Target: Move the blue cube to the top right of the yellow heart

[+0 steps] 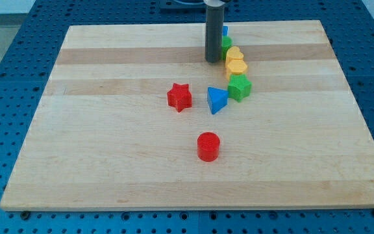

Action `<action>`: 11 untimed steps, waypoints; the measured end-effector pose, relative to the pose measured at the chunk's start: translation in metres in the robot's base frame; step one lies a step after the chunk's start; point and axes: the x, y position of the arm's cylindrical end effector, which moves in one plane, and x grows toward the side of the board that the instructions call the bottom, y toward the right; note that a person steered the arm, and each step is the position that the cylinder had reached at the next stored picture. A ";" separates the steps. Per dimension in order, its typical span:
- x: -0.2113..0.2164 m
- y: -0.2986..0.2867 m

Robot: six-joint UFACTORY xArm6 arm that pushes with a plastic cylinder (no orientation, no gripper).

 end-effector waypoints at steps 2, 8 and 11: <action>0.000 0.018; -0.079 0.014; -0.064 0.078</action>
